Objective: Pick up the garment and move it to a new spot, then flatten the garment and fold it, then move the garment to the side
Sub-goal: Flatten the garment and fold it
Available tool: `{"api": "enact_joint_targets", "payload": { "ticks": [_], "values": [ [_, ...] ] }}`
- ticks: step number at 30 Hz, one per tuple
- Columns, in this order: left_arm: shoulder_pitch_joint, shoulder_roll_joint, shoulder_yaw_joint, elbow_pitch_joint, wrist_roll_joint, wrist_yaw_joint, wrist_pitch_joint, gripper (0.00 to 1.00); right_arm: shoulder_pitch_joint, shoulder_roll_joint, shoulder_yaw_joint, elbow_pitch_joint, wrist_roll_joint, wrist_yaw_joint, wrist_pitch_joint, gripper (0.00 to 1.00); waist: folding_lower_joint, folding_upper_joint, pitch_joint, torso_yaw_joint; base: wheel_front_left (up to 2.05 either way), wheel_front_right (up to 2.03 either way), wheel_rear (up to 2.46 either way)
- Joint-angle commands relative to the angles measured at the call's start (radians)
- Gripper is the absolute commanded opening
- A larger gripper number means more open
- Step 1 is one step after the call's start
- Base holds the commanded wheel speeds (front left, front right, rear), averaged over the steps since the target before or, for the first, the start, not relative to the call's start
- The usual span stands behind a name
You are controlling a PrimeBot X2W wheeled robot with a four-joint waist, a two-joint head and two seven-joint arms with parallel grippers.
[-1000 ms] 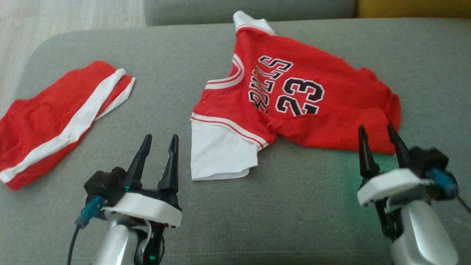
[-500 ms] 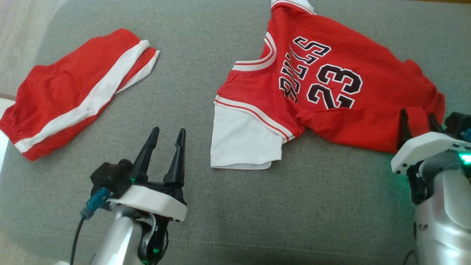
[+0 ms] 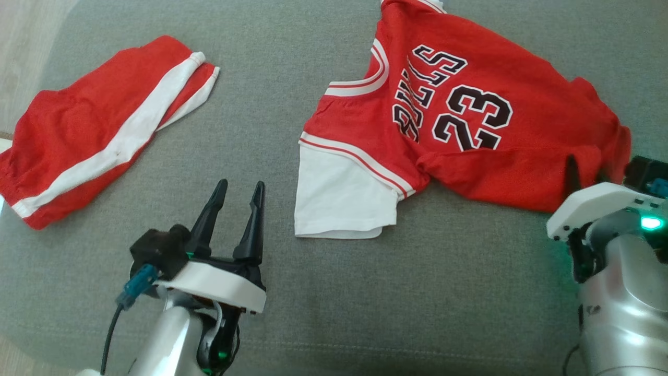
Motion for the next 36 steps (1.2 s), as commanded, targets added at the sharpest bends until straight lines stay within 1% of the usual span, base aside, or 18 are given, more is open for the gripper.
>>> {"api": "enact_joint_targets", "payload": {
  "ticks": [1,7,10,13,16,18,21,24,27,28,29,30,36],
  "values": [
    [-0.045,0.007,0.028,-0.028,-0.004,-0.005,-0.009,1.00,-0.044,-0.002,0.044,-0.014,0.015,0.004,-0.030,0.00,0.0000,0.0000,-0.002,-0.004,0.00,0.00,0.00],
    [-0.040,0.007,0.032,-0.021,-0.003,-0.004,-0.009,1.00,-0.043,-0.002,0.090,-0.007,0.027,0.004,-0.090,0.00,0.0000,0.0000,-0.025,-0.018,0.00,0.00,0.00],
    [-0.030,0.007,0.034,-0.020,-0.005,-0.001,-0.009,1.00,-0.026,-0.002,0.145,-0.022,0.075,0.004,-0.132,0.00,0.0000,0.0000,-0.051,-0.031,0.00,0.00,0.00],
    [-0.015,0.007,0.037,-0.019,-0.008,0.003,-0.009,1.00,0.015,-0.002,0.244,-0.054,0.162,0.004,-0.161,0.00,0.0000,0.0000,-0.083,-0.048,0.00,0.00,0.00],
    [0.003,0.007,0.039,-0.022,-0.012,0.010,-0.009,1.00,0.092,-0.002,0.362,-0.125,0.228,0.004,-0.176,0.00,0.0000,0.0000,-0.116,-0.067,0.00,0.00,0.00],
    [0.013,0.007,0.040,-0.025,-0.013,0.015,-0.009,1.00,0.154,-0.002,0.418,-0.180,0.235,0.004,-0.171,0.00,0.0000,0.0000,-0.136,-0.080,0.00,0.00,0.00],
    [0.028,0.007,0.042,-0.027,-0.016,0.022,-0.009,1.00,0.248,-0.002,0.464,-0.254,0.223,0.004,-0.144,0.00,0.0000,0.0000,-0.166,-0.095,0.00,0.00,0.00],
    [0.043,0.007,0.044,-0.028,-0.018,0.029,-0.009,1.00,0.334,-0.006,0.493,-0.315,0.191,0.004,-0.104,0.00,0.0000,0.0000,-0.190,-0.108,0.00,0.00,0.00],
    [0.055,0.007,0.044,-0.027,-0.017,0.032,-0.009,1.00,0.406,-0.016,0.491,-0.363,0.166,0.004,-0.068,0.00,0.0000,0.0000,-0.207,-0.116,0.00,0.00,0.00],
    [0.059,0.007,0.045,-0.026,-0.017,0.033,-0.009,1.00,0.425,-0.020,0.486,-0.376,0.155,0.004,-0.058,0.36,0.0000,0.0000,-0.212,-0.118,0.00,0.00,0.00],
    [0.063,0.007,0.047,-0.026,-0.017,0.034,-0.009,1.00,0.442,-0.022,0.481,-0.389,0.145,0.004,-0.052,0.96,0.0000,0.0000,-0.217,-0.121,0.00,0.00,0.00],
    [0.067,0.007,0.048,-0.026,-0.017,0.035,-0.009,1.00,0.458,-0.022,0.474,-0.400,0.137,0.004,-0.045,1.00,0.0000,0.0000,-0.222,-0.124,0.00,0.00,0.00],
    [0.086,0.007,0.056,-0.026,-0.008,0.036,-0.009,1.00,0.521,-0.016,0.459,-0.475,0.125,0.004,-0.031,1.00,0.0000,0.0000,-0.237,-0.140,0.00,0.00,0.00]
  ]
}}
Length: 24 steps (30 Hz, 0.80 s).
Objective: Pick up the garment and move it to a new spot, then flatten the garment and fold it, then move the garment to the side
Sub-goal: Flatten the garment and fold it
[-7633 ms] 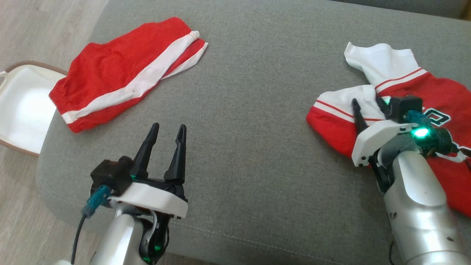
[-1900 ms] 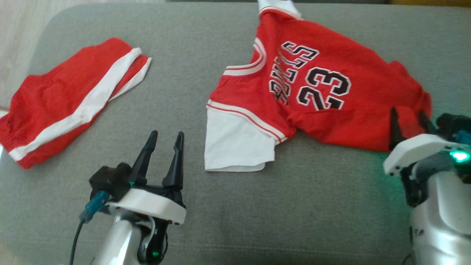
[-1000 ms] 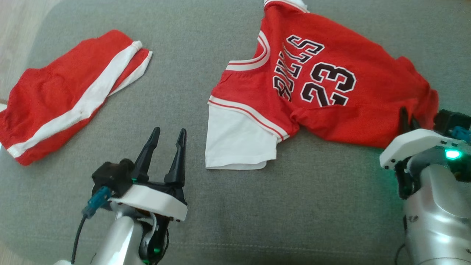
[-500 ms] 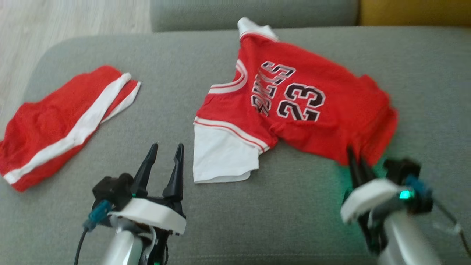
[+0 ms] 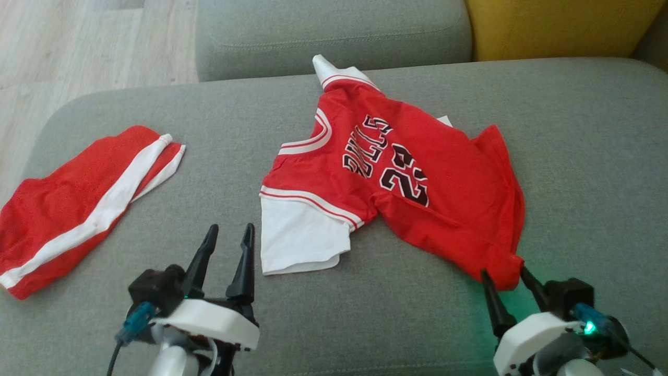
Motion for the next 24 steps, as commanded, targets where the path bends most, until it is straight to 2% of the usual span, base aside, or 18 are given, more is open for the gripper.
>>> {"api": "enact_joint_targets", "payload": {
  "ticks": [1,5,10,24],
  "values": [
    [-0.029,0.006,0.040,-0.035,0.003,0.002,-0.009,1.00,-0.017,-0.004,0.011,-0.053,-0.004,0.004,-0.003,1.00,0.0000,-0.0001,-0.003,-0.004,0.00,0.00,0.00],
    [-0.030,0.006,0.039,-0.036,0.004,0.000,-0.009,1.00,0.007,0.003,-0.035,-0.109,-0.008,0.004,-0.023,1.00,0.0000,-0.0001,-0.009,-0.007,0.00,0.00,0.00],
    [-0.031,0.006,0.032,-0.036,0.001,0.000,-0.009,1.00,0.013,0.008,-0.119,-0.166,0.004,0.004,-0.119,1.00,0.0000,-0.0001,-0.015,-0.002,0.00,0.00,0.00],
    [-0.028,0.006,0.011,-0.032,-0.003,0.001,-0.009,1.00,-0.001,0.008,-0.090,-0.128,0.048,0.004,-0.160,1.00,0.0000,-0.0001,-0.007,0.000,0.00,0.00,0.00]
  ]
}}
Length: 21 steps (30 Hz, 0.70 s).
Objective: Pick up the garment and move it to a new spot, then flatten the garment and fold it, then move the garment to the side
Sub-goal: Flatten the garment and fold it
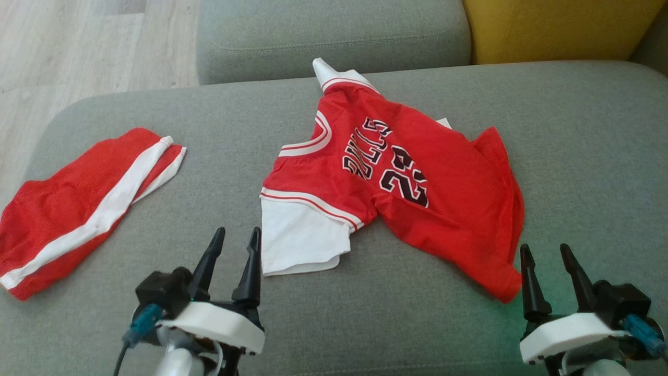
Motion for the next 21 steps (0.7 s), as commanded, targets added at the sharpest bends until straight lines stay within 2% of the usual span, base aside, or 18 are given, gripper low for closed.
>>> {"api": "enact_joint_targets", "payload": {
  "ticks": [1,6,11,14,18,21],
  "values": [
    [-0.035,0.006,0.024,-0.029,-0.003,0.000,-0.009,1.00,-0.037,-0.007,0.026,-0.023,0.008,0.004,-0.016,1.00,0.0000,-0.0001,0.004,-0.002,0.00,0.00,0.00],
    [-0.053,0.006,-0.044,0.056,-0.007,-0.020,-0.003,1.00,-0.048,-0.007,0.016,-0.012,0.015,0.004,-0.023,1.00,0.0000,-0.0001,0.019,-0.011,0.00,0.00,0.00],
    [-0.116,0.006,-0.108,0.183,0.010,-0.032,0.063,1.00,-0.069,-0.007,0.013,-0.012,0.017,0.004,-0.030,1.00,0.0000,-0.0001,0.052,-0.024,0.00,0.00,0.00],
    [-0.150,0.008,-0.105,0.245,0.015,-0.009,0.098,1.00,-0.080,-0.007,0.011,-0.013,0.020,0.004,-0.034,1.00,0.0000,-0.0001,0.070,-0.035,0.00,0.00,0.00],
    [-0.197,0.021,-0.081,0.300,0.035,0.046,0.080,1.00,-0.090,-0.007,0.011,-0.011,0.025,0.004,-0.040,1.00,0.0000,-0.0001,0.092,-0.050,0.00,0.00,0.00],
    [-0.224,0.028,-0.066,0.347,0.031,0.063,0.084,1.00,-0.096,-0.007,0.013,-0.008,0.026,0.004,-0.045,1.00,0.0000,-0.0001,0.107,-0.059,0.00,0.00,0.00]
  ]
}}
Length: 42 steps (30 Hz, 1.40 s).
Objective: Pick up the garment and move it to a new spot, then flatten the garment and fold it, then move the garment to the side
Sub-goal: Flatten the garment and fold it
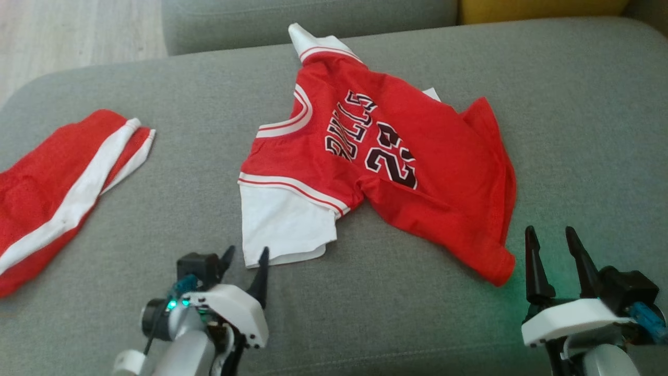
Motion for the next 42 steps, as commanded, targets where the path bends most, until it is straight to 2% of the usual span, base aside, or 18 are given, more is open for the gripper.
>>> {"api": "enact_joint_targets", "payload": {
  "ticks": [1,14,15,16,17,24,30,34,42],
  "values": [
    [-0.057,0.018,0.036,0.000,-0.001,0.006,0.000,1.00,-0.047,-0.007,0.022,-0.028,0.003,0.004,-0.015,1.00,0.0000,0.0000,0.013,-0.010,0.00,0.00,0.00],
    [-0.131,0.029,0.014,0.160,-0.019,-0.035,0.078,0.98,-0.071,-0.007,0.006,-0.021,-0.004,0.004,-0.020,1.00,0.0000,0.0000,0.047,-0.034,0.00,0.00,0.00],
    [-0.134,0.029,0.012,0.169,-0.022,-0.039,0.081,0.49,-0.071,-0.007,0.005,-0.020,-0.005,0.004,-0.019,1.00,0.0000,0.0000,0.048,-0.033,0.00,0.00,0.00],
    [-0.136,0.029,0.011,0.177,-0.024,-0.042,0.082,0.10,-0.070,-0.007,0.004,-0.018,-0.006,0.004,-0.019,1.00,0.0000,0.0000,0.047,-0.031,0.00,0.00,0.00],
    [-0.138,0.028,0.008,0.183,-0.025,-0.046,0.082,0.00,-0.070,-0.007,0.002,-0.017,-0.007,0.004,-0.019,1.00,0.0000,0.0000,0.046,-0.030,0.00,0.00,0.00],
    [-0.143,0.026,0.017,0.177,-0.044,-0.056,0.012,0.00,-0.068,-0.007,-0.006,-0.005,-0.014,0.004,-0.013,1.00,0.0000,0.0000,0.030,-0.013,0.00,0.00,0.00],
    [-0.132,0.024,0.056,0.091,-0.055,-0.026,-0.085,0.00,-0.057,-0.007,0.029,0.011,-0.008,0.004,0.007,1.00,0.0000,0.0000,0.014,-0.001,0.00,0.00,0.00],
    [-0.107,0.024,0.077,0.031,-0.050,-0.009,-0.097,0.00,-0.037,-0.007,0.059,0.046,-0.018,0.004,0.053,1.00,0.0000,0.0000,0.006,0.001,0.00,0.00,0.00],
    [-0.080,0.024,0.068,0.001,-0.034,-0.015,-0.100,0.00,-0.048,-0.007,0.058,0.130,0.013,0.004,0.088,1.00,0.0000,0.0000,0.006,0.007,0.00,0.00,0.00]
  ]
}}
